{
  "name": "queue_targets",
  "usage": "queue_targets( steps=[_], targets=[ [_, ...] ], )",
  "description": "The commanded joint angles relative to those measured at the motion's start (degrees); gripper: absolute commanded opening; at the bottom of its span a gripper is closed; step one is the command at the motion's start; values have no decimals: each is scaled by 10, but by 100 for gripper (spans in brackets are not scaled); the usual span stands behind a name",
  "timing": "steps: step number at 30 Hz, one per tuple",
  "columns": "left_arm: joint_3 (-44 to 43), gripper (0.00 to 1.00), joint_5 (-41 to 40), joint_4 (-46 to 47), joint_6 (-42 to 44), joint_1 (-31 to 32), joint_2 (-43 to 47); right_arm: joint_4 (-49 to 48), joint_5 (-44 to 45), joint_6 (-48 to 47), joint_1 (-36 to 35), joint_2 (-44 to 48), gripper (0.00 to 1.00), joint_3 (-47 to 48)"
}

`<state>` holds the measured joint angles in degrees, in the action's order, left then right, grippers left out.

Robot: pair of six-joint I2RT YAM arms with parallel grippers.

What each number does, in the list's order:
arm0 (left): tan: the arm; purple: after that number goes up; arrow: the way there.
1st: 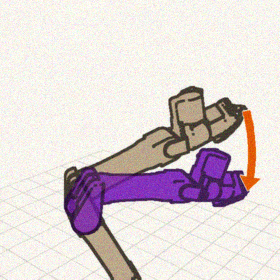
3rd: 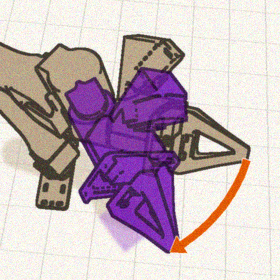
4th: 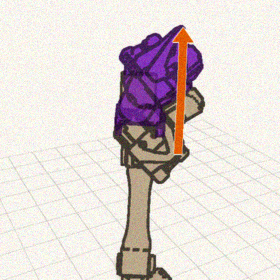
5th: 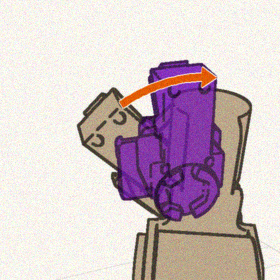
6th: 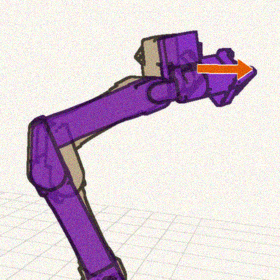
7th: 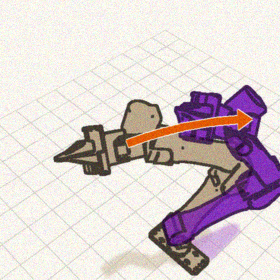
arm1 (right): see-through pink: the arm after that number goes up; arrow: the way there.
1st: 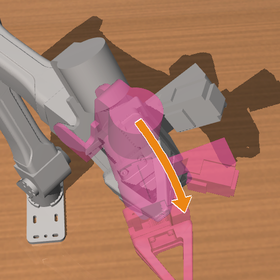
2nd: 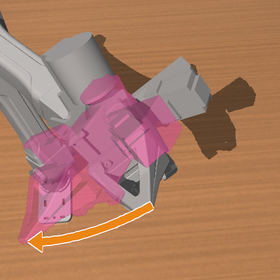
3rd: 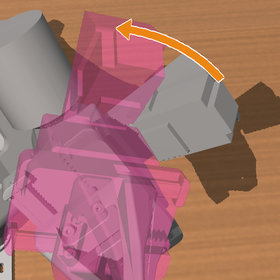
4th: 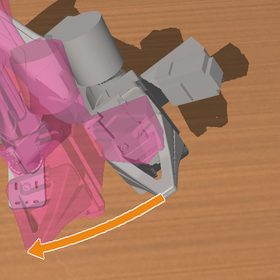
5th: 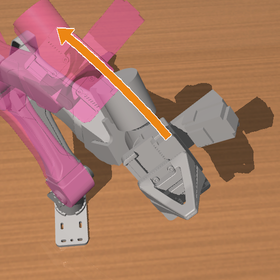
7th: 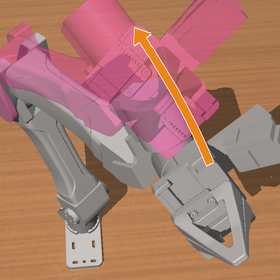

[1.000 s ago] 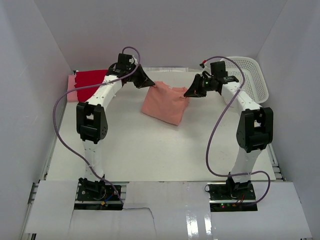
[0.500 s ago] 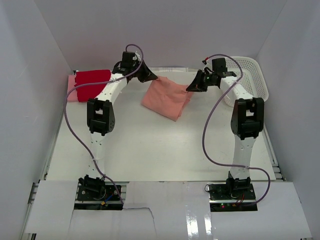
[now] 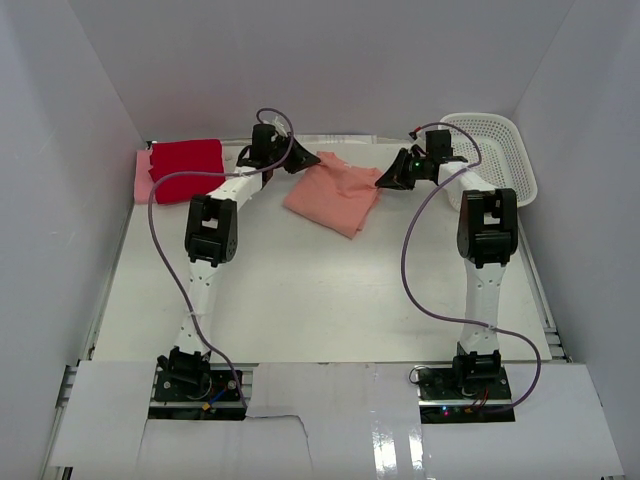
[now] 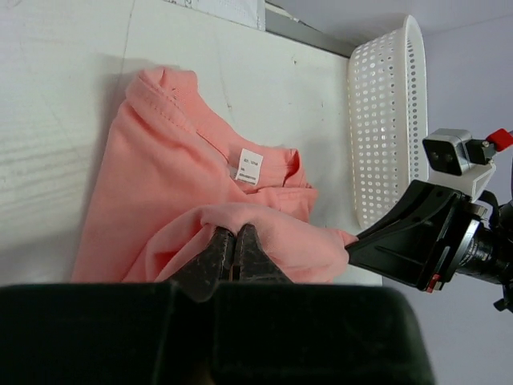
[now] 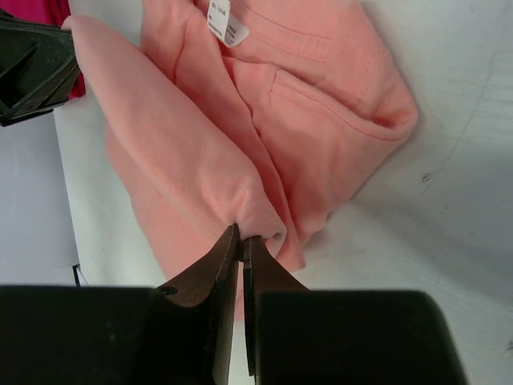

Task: Fold and stack the t-shirts
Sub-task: Fold the long partially folded tshirt into a neat square

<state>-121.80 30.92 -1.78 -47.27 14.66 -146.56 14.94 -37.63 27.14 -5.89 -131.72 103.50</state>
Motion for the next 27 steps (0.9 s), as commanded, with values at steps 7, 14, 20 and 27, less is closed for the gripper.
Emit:
queue_targets(
  steps=[7,14,20,27],
  targets=[
    [-70,14,-6,84,-15,-3,-57,-90,-3,34,10,-50,8,39],
    [-47,0,6,59,-20,-2,-80,-98,5,39,8,-71,8,37],
    [34,21,-27,27,17,1,-38,-91,25,15,1,-66,20,32],
    [80,84,-74,-1,45,1,26,-161,48,15,1,-6,69,-45]
  ],
)
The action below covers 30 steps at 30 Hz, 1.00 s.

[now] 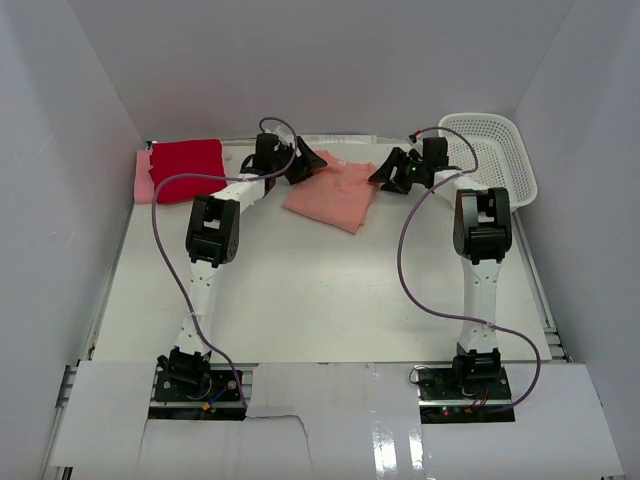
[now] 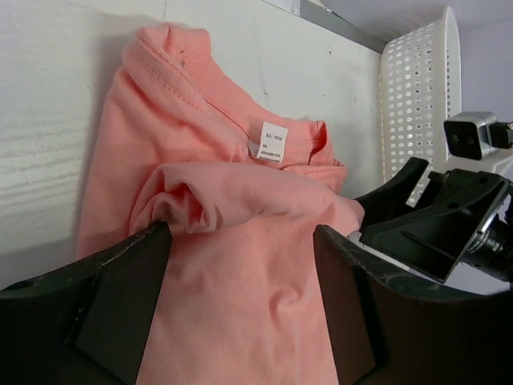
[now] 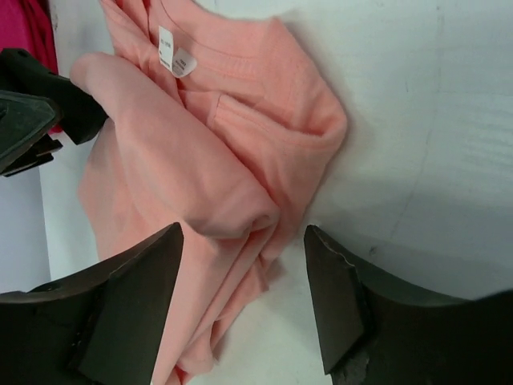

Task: Fold and stack the t-shirts
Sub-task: Fold the long partially folded tshirt into a neat square

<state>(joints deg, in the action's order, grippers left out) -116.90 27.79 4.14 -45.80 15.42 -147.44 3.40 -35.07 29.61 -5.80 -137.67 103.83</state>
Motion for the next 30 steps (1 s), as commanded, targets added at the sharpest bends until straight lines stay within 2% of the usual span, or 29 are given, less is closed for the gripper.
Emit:
queue_targets(
  steps=[1,4,11,17,21,26,30],
  targets=[
    [37,85,-48,-58,33,-7,57,-78,23,-9,-1,66,70,-67],
    [62,86,-49,-56,46,-7,92,-90,27,-22,-1,104,70,-107],
    [161,87,-53,-46,48,-6,185,-50,2,-59,-21,108,69,-98],
    [230,86,-48,-46,49,-3,205,-2,-15,-80,-49,82,66,-73],
    [281,86,-55,-13,55,-2,246,-12,3,-82,-61,113,66,-106],
    [273,85,-51,-34,65,0,232,49,-2,-87,-69,82,65,-51],
    [269,84,-44,-38,65,3,217,44,4,-88,-76,78,60,-57]
  ],
)
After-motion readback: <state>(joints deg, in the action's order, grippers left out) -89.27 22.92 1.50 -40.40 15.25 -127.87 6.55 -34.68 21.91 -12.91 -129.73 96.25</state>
